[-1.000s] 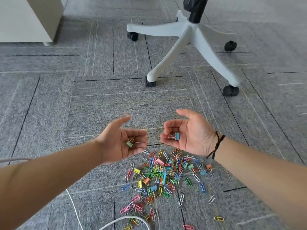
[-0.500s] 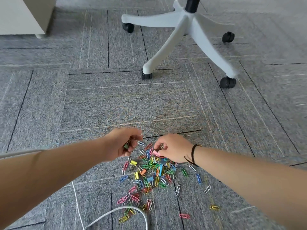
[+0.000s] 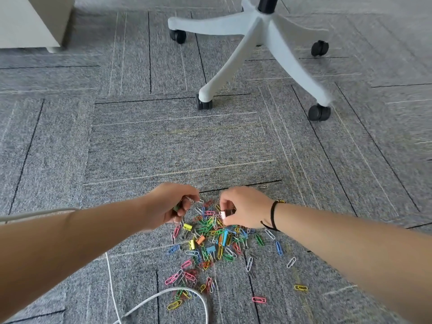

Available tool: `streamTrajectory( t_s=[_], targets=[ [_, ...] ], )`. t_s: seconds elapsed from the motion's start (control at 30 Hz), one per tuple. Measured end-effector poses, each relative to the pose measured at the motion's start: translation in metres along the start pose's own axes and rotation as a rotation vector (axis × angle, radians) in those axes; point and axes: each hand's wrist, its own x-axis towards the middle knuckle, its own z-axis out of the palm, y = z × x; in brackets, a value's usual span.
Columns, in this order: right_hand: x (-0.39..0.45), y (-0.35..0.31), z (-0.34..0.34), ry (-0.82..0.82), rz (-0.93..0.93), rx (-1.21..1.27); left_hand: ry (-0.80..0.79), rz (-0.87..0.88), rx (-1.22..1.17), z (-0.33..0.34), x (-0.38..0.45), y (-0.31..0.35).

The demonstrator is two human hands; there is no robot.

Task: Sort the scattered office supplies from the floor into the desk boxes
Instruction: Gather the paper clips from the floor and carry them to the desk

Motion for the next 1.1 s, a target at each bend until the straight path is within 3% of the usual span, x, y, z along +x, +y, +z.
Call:
streamTrajectory(
  t_s=[0.4,0.6,0.7,0.83,0.93,1.03,1.1],
  targets=[
    [0.001,-0.007,-0.038,0.068,0.116,0.461,-0.062,0.021,-0.081,0.003,-0.008,0.009],
    [-0.001,-0.013,-0.043,-0.114,0.254,1.079,-0.210,-0.013,-0.302,0.008,-0.018,0.016],
    [-0.002,-0.022,-0.050,-0.102,0.184,1.083,-0.326,-0.026,-0.381,0.008,-0.021,0.018],
    [0.002,-0.039,-0.056,0.117,0.080,0.813,-0.347,0.005,-0.452,0.008,-0.024,0.023],
    [0.006,-0.039,-0.060,0.220,0.121,1.017,-0.276,0.037,-0.437,-0.001,-0.022,0.023],
    [0.003,-0.023,-0.051,0.089,0.361,1.426,-0.217,0.037,-0.375,-0.011,-0.020,0.018],
    [-0.005,-0.015,-0.034,-0.016,0.422,1.288,-0.187,0.036,-0.340,-0.014,-0.018,0.014]
  ],
)
